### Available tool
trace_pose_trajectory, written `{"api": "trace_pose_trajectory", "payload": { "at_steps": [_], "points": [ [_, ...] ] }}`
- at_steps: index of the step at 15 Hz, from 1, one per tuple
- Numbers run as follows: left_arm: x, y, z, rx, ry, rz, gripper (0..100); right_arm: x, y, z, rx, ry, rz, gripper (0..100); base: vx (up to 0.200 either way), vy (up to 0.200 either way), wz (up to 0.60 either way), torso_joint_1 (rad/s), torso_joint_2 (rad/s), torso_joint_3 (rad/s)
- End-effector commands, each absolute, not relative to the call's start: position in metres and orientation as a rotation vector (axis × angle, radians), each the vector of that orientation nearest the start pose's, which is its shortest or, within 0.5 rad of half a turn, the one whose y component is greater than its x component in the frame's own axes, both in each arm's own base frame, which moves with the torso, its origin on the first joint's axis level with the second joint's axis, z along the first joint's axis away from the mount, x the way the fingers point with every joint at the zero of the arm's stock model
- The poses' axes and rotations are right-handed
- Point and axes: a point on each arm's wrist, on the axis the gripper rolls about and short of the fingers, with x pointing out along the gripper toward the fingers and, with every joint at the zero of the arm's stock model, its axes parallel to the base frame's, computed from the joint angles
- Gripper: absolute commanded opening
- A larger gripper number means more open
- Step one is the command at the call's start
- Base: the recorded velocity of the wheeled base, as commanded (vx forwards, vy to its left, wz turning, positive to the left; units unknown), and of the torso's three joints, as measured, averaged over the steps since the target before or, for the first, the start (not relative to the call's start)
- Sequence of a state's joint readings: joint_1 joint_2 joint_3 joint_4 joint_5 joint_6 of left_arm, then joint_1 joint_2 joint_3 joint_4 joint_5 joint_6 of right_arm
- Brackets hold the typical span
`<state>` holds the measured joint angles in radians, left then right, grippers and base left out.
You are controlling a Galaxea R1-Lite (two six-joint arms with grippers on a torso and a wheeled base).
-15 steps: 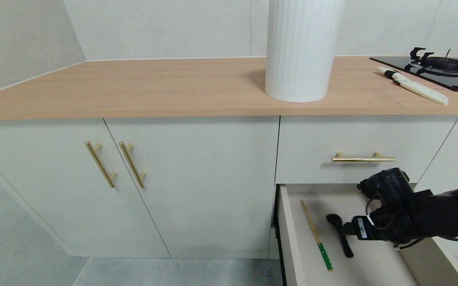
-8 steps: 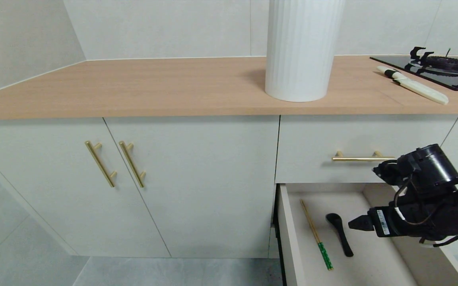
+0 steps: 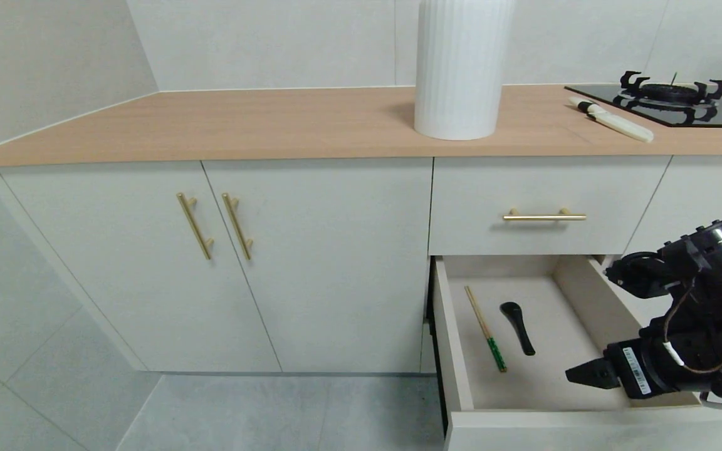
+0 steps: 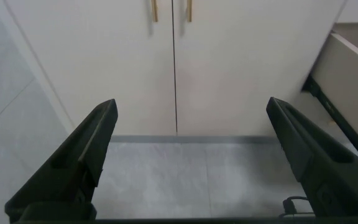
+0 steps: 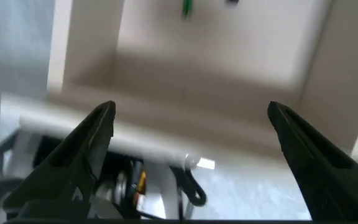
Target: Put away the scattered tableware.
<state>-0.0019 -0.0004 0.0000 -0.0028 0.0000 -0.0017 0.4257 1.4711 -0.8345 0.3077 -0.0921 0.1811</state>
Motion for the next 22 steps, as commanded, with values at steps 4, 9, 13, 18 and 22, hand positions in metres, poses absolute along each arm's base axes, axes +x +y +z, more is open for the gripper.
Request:
{"api": "trace_pose_trajectory", "payload": {
  "at_steps": [4, 9, 13, 18, 22],
  "points": [
    [-0.023, 0.000, 0.076, -0.002, -0.003, -0.002, 100, 0.185, 0.093, 0.166, -0.174, 1.017, 0.288, 100, 0.000, 0.000, 0.00, 0.000, 0.00, 0.000],
    [-0.023, 0.000, 0.076, -0.002, -0.003, -0.002, 100, 0.170, 0.103, 0.145, -0.337, 1.158, 0.382, 100, 0.000, 0.000, 0.00, 0.000, 0.00, 0.000],
    [-0.023, 0.000, 0.076, -0.002, -0.003, -0.002, 100, 0.176, 0.111, 0.130, -0.371, 1.222, 0.385, 100, 0.000, 0.000, 0.00, 0.000, 0.00, 0.000],
    [-0.023, 0.000, 0.076, -0.002, -0.003, -0.002, 100, 0.193, 0.120, 0.119, -0.308, 1.274, 0.302, 100, 0.000, 0.000, 0.00, 0.000, 0.00, 0.000],
    [-0.023, 0.000, 0.076, -0.002, -0.003, -0.002, 100, 0.210, 0.125, 0.118, -0.215, 1.280, 0.204, 100, 0.000, 0.000, 0.00, 0.000, 0.00, 0.000]
  ]
}}
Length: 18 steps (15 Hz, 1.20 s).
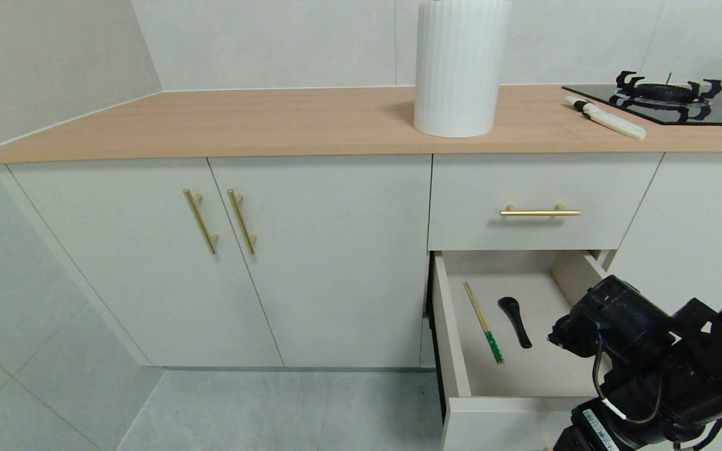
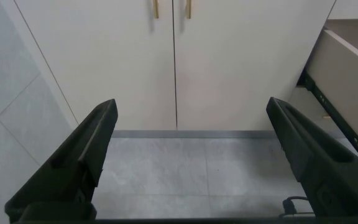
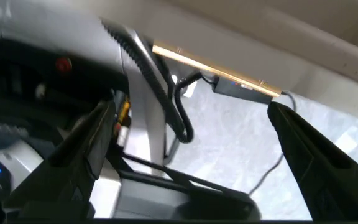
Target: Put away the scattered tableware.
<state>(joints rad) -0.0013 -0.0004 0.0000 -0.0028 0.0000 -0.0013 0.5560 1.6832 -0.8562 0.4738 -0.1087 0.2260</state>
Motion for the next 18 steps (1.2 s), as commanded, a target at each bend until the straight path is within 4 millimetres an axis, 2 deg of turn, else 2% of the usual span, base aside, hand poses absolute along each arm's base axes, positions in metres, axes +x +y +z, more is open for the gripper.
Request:
{"api": "trace_pose_trajectory", "payload": {
  "at_steps": [1, 7, 10, 12, 18],
  "points": [
    [-0.023, 0.000, 0.076, -0.002, -0.003, -0.002, 100, 0.213, 0.124, 0.118, -0.199, 1.280, 0.183, 100, 0.000, 0.000, 0.00, 0.000, 0.00, 0.000],
    [-0.023, 0.000, 0.076, -0.002, -0.003, -0.002, 100, 0.238, 0.122, 0.116, -0.109, 1.248, 0.015, 100, 0.000, 0.000, 0.00, 0.000, 0.00, 0.000],
    [-0.023, 0.000, 0.076, -0.002, -0.003, -0.002, 100, 0.241, 0.119, 0.117, -0.103, 1.233, -0.012, 100, 0.000, 0.000, 0.00, 0.000, 0.00, 0.000],
    [-0.023, 0.000, 0.076, -0.002, -0.003, -0.002, 100, 0.251, 0.113, 0.116, -0.085, 1.195, -0.059, 100, 0.000, 0.000, 0.00, 0.000, 0.00, 0.000],
    [-0.023, 0.000, 0.076, -0.002, -0.003, -0.002, 100, 0.271, 0.109, 0.106, -0.054, 1.095, -0.112, 100, 0.000, 0.000, 0.00, 0.000, 0.00, 0.000]
  ]
}}
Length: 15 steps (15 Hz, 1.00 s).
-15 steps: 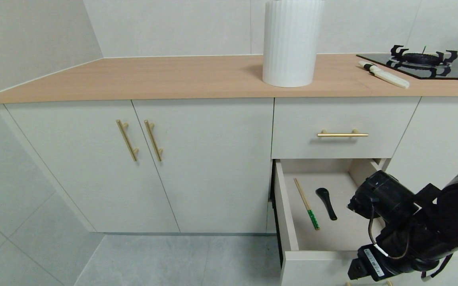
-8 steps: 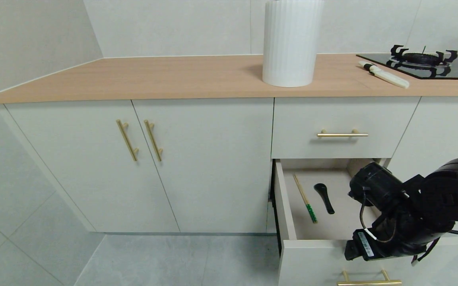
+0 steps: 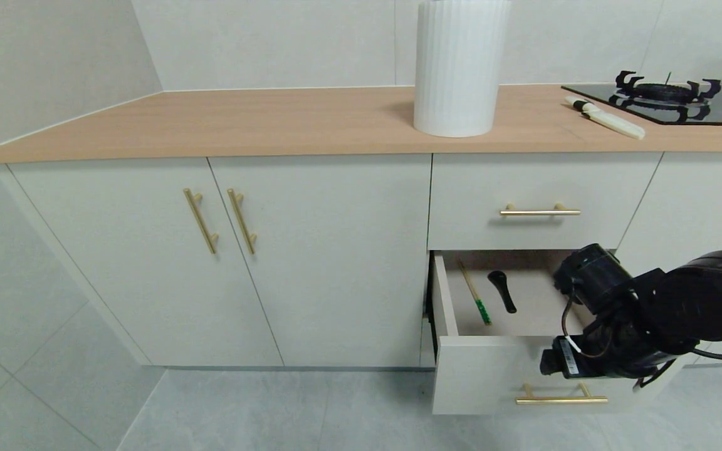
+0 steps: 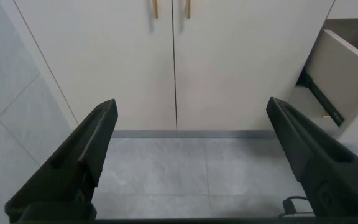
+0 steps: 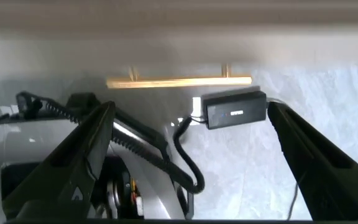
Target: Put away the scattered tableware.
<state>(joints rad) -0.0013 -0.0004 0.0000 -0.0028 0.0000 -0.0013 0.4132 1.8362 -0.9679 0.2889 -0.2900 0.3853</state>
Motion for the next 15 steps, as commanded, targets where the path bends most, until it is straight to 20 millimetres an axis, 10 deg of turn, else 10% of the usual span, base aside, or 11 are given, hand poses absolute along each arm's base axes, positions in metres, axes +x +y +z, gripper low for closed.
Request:
{"api": "trace_pose_trajectory", "payload": {
  "at_steps": [1, 15],
  "points": [
    [-0.023, 0.000, 0.076, -0.002, -0.003, -0.002, 100, 0.276, 0.105, 0.104, -0.042, 1.084, -0.125, 100, 0.000, 0.000, 0.00, 0.000, 0.00, 0.000],
    [-0.023, 0.000, 0.076, -0.002, -0.003, -0.002, 100, 0.296, 0.110, 0.067, 0.016, 0.806, -0.085, 100, 0.000, 0.000, 0.00, 0.000, 0.00, 0.000]
  ]
}}
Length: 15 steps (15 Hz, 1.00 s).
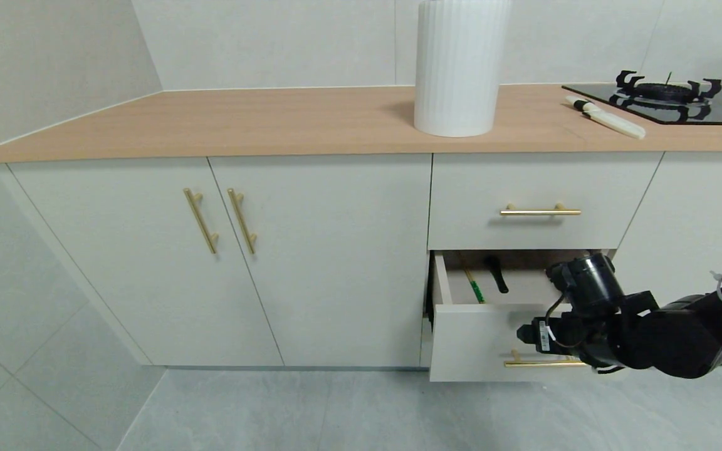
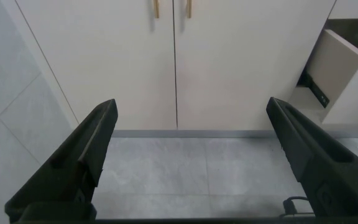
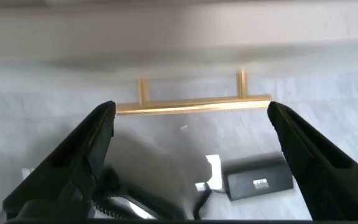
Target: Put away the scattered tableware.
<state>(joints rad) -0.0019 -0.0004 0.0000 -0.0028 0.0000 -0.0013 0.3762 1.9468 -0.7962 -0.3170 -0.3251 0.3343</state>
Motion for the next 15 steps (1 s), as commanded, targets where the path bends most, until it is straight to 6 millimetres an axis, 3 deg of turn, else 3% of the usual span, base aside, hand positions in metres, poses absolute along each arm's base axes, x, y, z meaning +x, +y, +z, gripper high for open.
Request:
{"api": "trace_pose_trajectory", "payload": {
  "at_steps": [1, 9, 15],
  "points": [
    [-0.023, 0.000, 0.076, -0.002, -0.003, -0.002, 100, 0.297, 0.111, 0.066, 0.022, 0.792, -0.082, 100, 0.000, 0.000, 0.00, 0.000, 0.00, 0.000],
    [-0.023, 0.000, 0.076, -0.002, -0.003, -0.002, 100, 0.307, 0.114, 0.060, 0.073, 0.618, -0.058, 100, 0.000, 0.000, 0.00, 0.000, 0.00, 0.000],
    [-0.023, 0.000, 0.076, -0.002, -0.003, -0.002, 100, 0.323, 0.117, 0.042, 0.090, 0.536, -0.094, 100, 0.000, 0.000, 0.00, 0.000, 0.00, 0.000]
  ]
}}
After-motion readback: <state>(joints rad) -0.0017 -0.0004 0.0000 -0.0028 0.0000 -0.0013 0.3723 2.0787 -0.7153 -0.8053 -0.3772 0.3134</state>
